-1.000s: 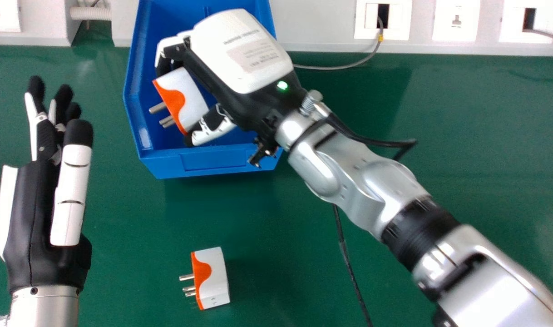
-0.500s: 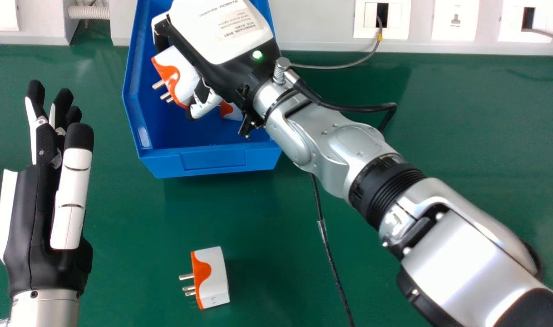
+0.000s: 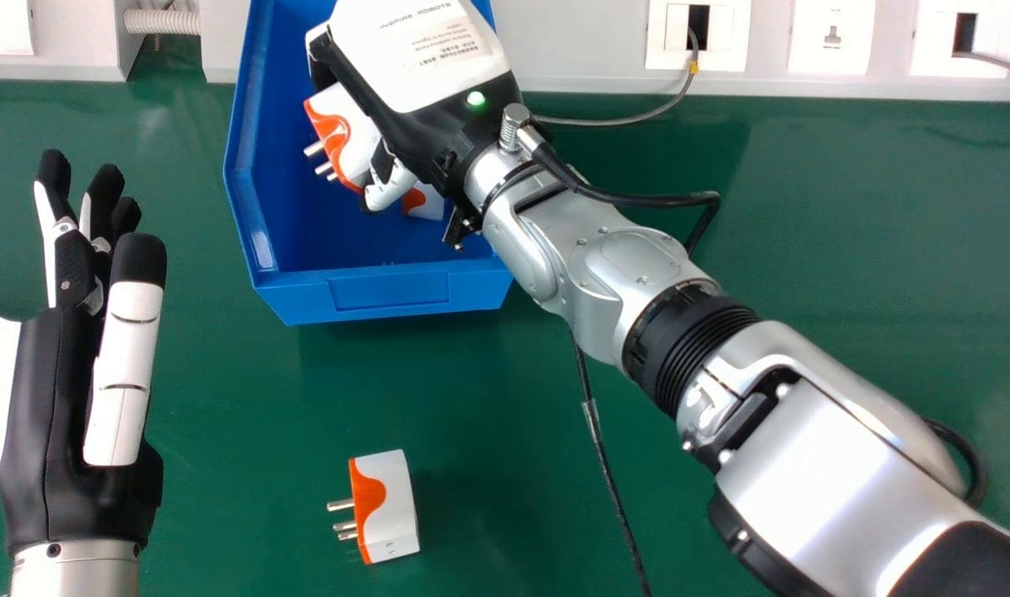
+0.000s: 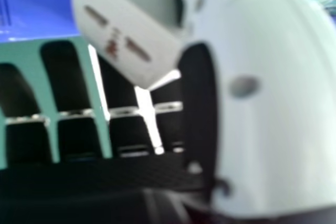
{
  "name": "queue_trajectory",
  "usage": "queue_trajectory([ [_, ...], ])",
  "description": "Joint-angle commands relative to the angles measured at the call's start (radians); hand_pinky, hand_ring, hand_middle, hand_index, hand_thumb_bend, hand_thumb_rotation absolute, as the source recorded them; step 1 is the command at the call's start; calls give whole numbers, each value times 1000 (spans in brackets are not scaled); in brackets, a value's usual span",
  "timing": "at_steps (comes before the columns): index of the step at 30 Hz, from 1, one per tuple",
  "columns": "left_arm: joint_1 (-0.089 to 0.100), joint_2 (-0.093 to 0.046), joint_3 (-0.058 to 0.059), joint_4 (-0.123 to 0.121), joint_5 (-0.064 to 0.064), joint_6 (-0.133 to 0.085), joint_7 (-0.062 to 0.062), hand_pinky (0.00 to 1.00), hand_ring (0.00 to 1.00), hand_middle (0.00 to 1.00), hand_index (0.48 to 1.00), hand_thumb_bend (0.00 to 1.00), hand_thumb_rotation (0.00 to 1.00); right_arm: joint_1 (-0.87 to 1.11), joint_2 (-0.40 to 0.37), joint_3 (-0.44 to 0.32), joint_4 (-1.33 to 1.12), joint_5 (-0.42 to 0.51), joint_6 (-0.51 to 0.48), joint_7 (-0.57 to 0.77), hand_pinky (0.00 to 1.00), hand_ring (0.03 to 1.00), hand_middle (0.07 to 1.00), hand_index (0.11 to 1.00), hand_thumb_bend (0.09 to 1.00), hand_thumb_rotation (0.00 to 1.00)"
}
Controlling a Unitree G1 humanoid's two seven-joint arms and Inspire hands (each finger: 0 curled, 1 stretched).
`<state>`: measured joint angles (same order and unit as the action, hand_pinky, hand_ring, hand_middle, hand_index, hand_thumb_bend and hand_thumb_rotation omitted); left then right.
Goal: Pick all objects and put in blue box
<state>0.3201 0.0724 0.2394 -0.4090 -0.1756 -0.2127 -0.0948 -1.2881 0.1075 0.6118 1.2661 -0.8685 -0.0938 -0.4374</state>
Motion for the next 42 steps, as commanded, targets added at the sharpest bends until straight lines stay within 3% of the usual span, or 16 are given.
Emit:
queue_trajectory([
  [1,4,1,-1,-27,1,-5,3,1000,1000,1000,1000,730,837,-31,4,-10,-6,24,8,-1,286,440,579,508,485,0],
  [5,4,0,-4,-30,8,3,7,1000,1000,1000,1000,728,846,-25,10,-8,0,30,30,28,323,443,568,523,487,0],
  [6,3,-2,-5,-29,9,1,9,1000,1000,1000,1000,725,850,-27,8,-7,0,34,32,60,375,527,644,616,473,0],
  [7,1,-4,-6,-26,14,-3,11,1000,1000,1000,1000,719,853,-29,5,-3,-2,34,35,87,473,653,752,727,608,2],
  [10,-4,-13,-10,-18,27,-16,19,1000,1000,1000,1000,718,854,-25,-4,27,-11,7,57,93,494,679,774,750,637,3],
  [11,-5,-15,-11,-16,28,-18,20,1000,1000,1000,1000,718,854,-22,-6,34,-13,0,63,82,494,679,774,750,637,3],
  [13,-5,-16,-14,-15,30,-21,21,1000,1000,1000,1000,734,837,-19,-6,38,-18,0,75,74,697,851,921,887,735,179],
  [15,-4,-15,-14,-13,27,-23,18,1000,1000,1000,1000,736,835,-18,-5,38,-22,0,86,61,787,929,975,949,759,238],
  [21,-3,-16,-14,-8,18,-24,14,1000,1000,1000,1000,728,831,-9,-6,22,-35,18,83,30,847,975,1000,981,770,227],
  [25,-5,-11,-9,-5,12,-22,10,1000,1000,1000,1000,734,835,-8,-12,10,-50,29,77,10,855,978,1000,986,756,213],
  [29,-11,-14,-9,-7,10,-17,13,1000,1000,1000,1000,745,833,-4,-20,4,-72,36,65,-25,824,962,1000,978,749,212],
  [33,-21,-11,-5,5,5,-20,10,1000,1000,1000,1000,741,827,13,-41,-4,-123,49,38,-50,787,939,994,953,765,215],
  [35,-24,-8,-5,7,-9,-18,1,1000,1000,1000,1000,733,824,31,-59,-5,-162,49,23,-62,776,927,989,946,754,216],
  [40,-25,-7,-8,6,10,-25,3,1000,1000,1000,1000,716,829,143,-124,1,-342,31,2,-69,698,884,959,932,729,255],
  [42,-25,-9,-8,9,10,-32,2,1000,1000,1000,1000,715,826,210,-154,4,-449,21,9,-45,674,869,952,931,723,271],
])
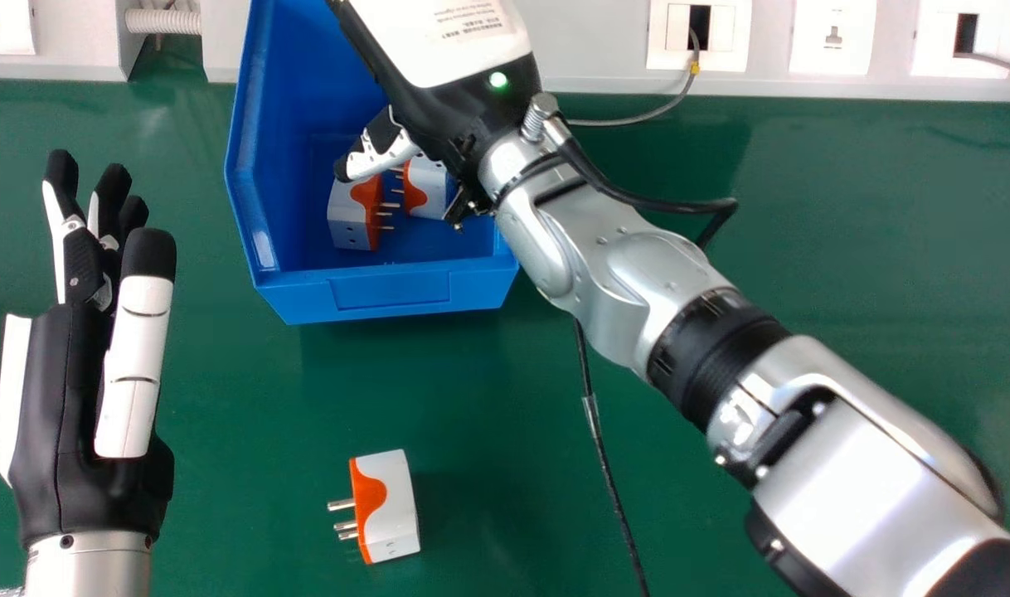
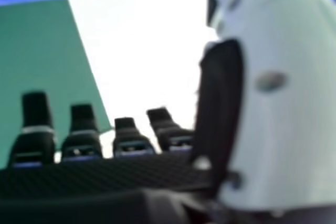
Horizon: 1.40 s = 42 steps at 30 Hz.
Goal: Pick all objects and put in blue box
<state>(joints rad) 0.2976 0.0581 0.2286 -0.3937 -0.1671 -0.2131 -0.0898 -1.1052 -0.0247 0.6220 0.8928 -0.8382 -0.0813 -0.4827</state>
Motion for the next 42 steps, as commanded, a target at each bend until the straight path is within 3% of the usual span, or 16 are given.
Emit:
queue_trajectory([
  [1,-1,5,3,-5,5,-36,-3,1000,1000,1000,1000,715,820,65,-37,-4,-133,-14,-1,13,670,868,955,932,717,275],
  [4,2,1,2,-2,10,-48,-1,1000,1000,1000,1000,697,826,182,-79,-9,-306,-15,-8,45,653,852,942,912,708,279],
  [5,5,1,1,-4,7,-47,-2,1000,1000,1000,1000,688,828,215,-91,-11,-357,-20,-2,62,651,849,940,906,709,277],
  [11,15,7,1,-6,22,-46,0,1000,1000,1000,1000,679,848,483,-168,-25,-662,-11,-64,99,619,828,911,878,725,278],
  [13,18,7,0,-7,19,-47,-2,1000,1000,1000,1000,675,848,559,-189,-28,-711,-8,-105,90,593,803,892,860,721,256],
  [18,24,9,-2,-6,33,-54,0,1000,1000,1000,1000,662,872,725,-251,-39,-791,11,-215,105,593,808,887,843,718,248],
  [22,28,10,-1,-8,25,-47,-3,1000,1000,1000,1000,662,878,829,-305,-40,-810,13,-275,133,601,816,891,847,700,256],
  [25,28,11,-1,-9,29,-48,-2,1000,1000,1000,1000,657,880,876,-331,-40,-792,-7,-318,118,645,837,913,881,638,331],
  [33,22,16,2,-7,23,-43,-6,1000,1000,1000,1000,647,875,948,-337,-33,-747,-16,-378,126,664,840,905,875,671,339],
  [37,17,17,2,-9,13,-34,-6,1000,1000,1000,1000,649,864,936,-317,-27,-711,-38,-381,130,683,851,914,885,660,352],
  [42,16,21,4,-6,19,-39,-4,1000,1000,1000,1000,654,857,907,-280,-13,-651,-60,-377,124,658,840,898,868,676,395],
])
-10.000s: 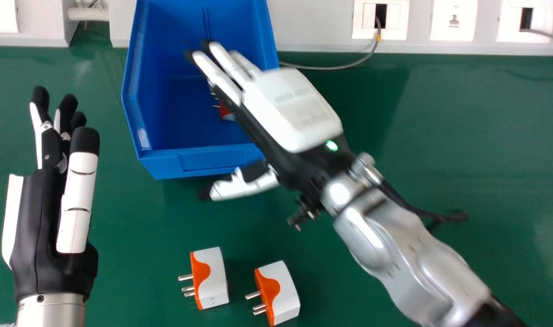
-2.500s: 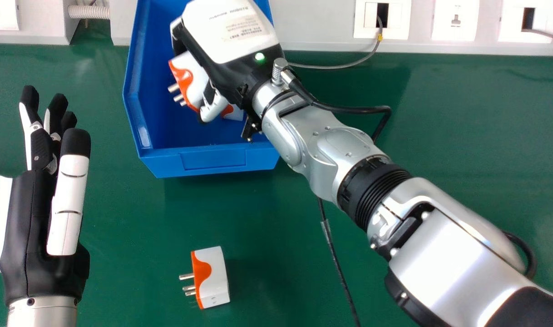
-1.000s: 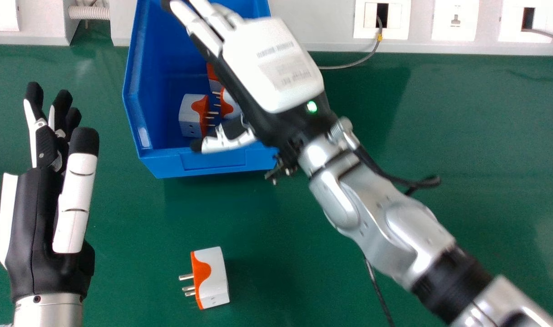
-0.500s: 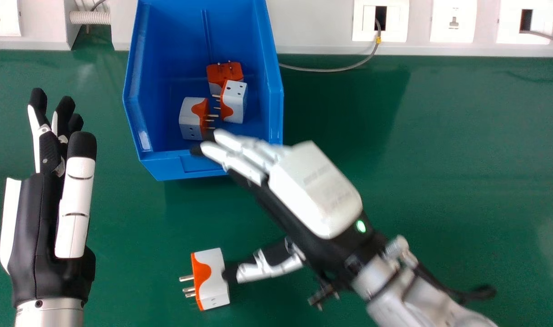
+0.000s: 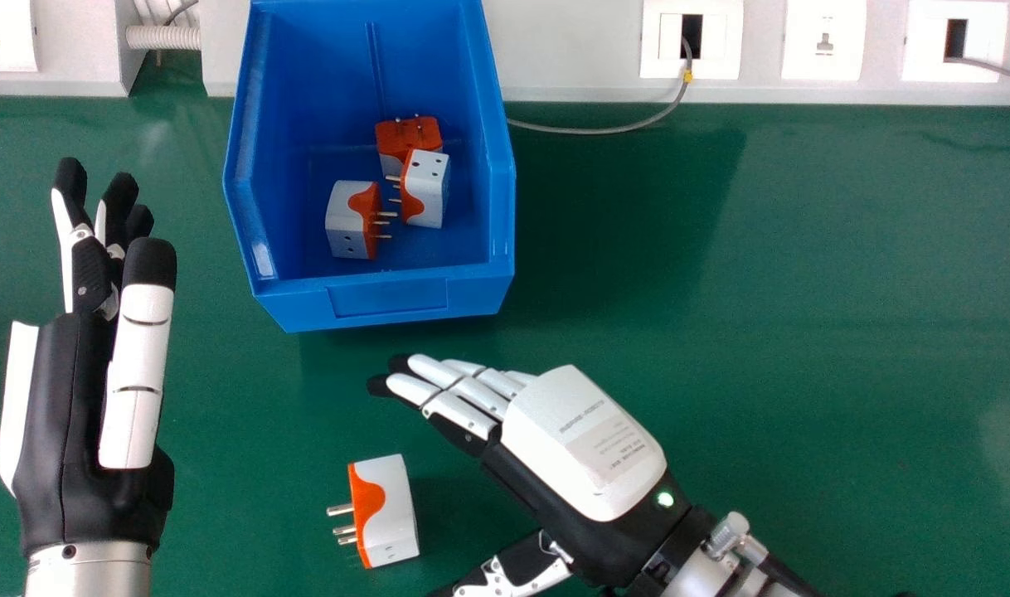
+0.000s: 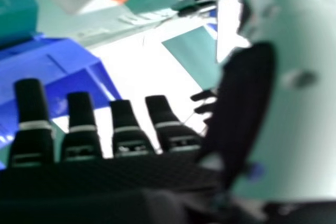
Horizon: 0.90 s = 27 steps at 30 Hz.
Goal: Pick all objects and put in blue box
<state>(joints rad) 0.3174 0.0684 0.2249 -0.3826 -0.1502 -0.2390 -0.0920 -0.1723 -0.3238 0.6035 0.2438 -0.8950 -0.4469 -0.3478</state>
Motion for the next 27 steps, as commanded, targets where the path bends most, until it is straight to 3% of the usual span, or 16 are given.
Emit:
queue_trajectory([
  [1,-4,11,7,-17,5,-14,-1,1000,1000,1000,1000,654,859,-39,31,12,15,-15,-4,-11,653,835,895,865,683,394],
  [8,-6,10,5,-16,1,-11,-1,1000,1000,1000,1000,652,868,-136,114,48,139,-53,25,-11,604,790,857,827,759,383],
  [12,-11,10,7,-9,-20,-17,-10,1000,1000,1000,1000,659,859,-193,150,74,225,-74,44,-19,604,787,860,830,770,389],
  [15,-14,7,9,-9,-17,-19,-7,1000,1000,1000,1000,658,849,-225,177,92,289,-79,56,-30,608,784,854,822,786,379],
  [27,-11,6,14,-21,-31,-3,-10,1000,1000,1000,1000,686,836,-264,189,137,391,-108,110,-35,629,794,855,831,781,330],
])
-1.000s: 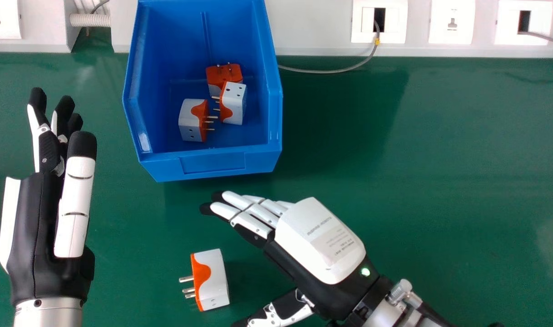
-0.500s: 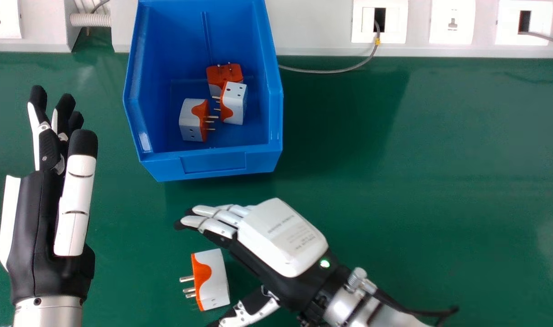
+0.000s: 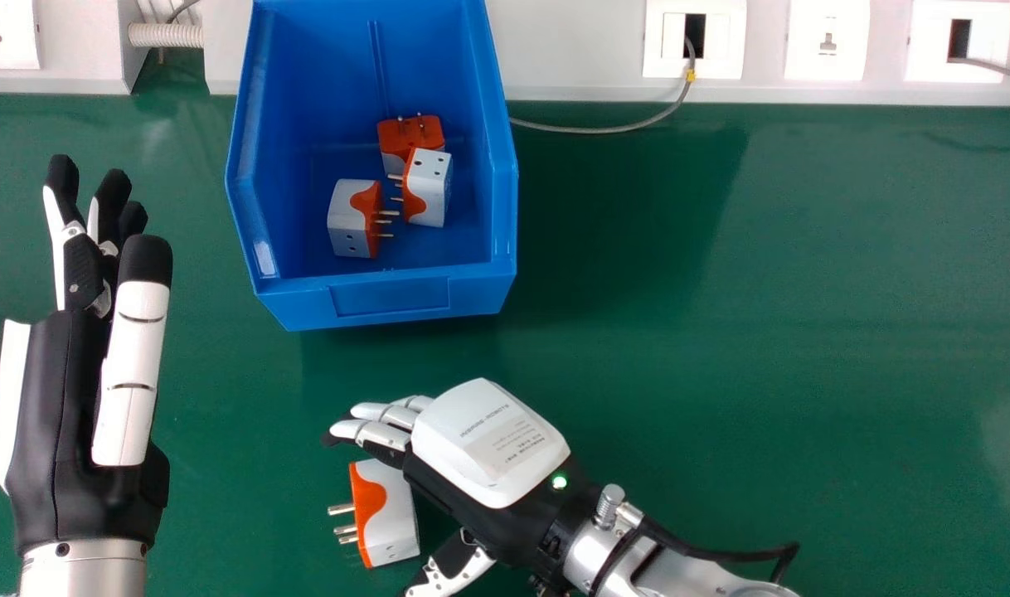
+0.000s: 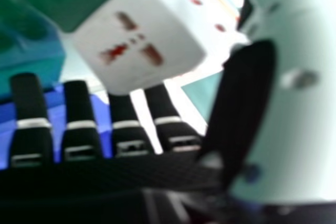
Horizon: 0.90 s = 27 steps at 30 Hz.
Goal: Pick all objects and put in blue box
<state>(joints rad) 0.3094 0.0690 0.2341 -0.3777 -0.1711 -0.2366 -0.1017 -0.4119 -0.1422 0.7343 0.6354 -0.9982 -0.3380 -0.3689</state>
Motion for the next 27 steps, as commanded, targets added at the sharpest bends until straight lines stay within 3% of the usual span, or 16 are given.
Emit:
queue_trajectory([
  [1,-5,6,6,-25,-10,-5,0,1000,1000,1000,1000,690,834,-25,7,8,3,-3,4,-10,634,798,860,837,779,328],
  [4,-7,9,8,-27,-5,1,3,1000,1000,1000,1000,706,836,-30,3,19,17,-6,17,5,643,809,872,851,767,335],
  [14,-10,15,13,-38,-10,19,-2,1000,1000,1000,1000,727,839,-62,26,48,68,-12,61,19,661,825,885,869,710,355],
  [18,-12,17,12,-34,-7,13,-4,1000,1000,1000,1000,727,844,-70,34,55,69,-6,71,21,660,824,886,866,715,341],
  [23,-15,15,12,-33,-21,15,-9,1000,1000,1000,1000,710,836,-78,40,67,68,-6,81,16,651,821,882,860,702,352],
  [27,-17,14,11,-29,-12,8,-5,1000,1000,1000,1000,702,832,-78,50,73,67,-2,86,12,646,815,875,855,708,358],
])
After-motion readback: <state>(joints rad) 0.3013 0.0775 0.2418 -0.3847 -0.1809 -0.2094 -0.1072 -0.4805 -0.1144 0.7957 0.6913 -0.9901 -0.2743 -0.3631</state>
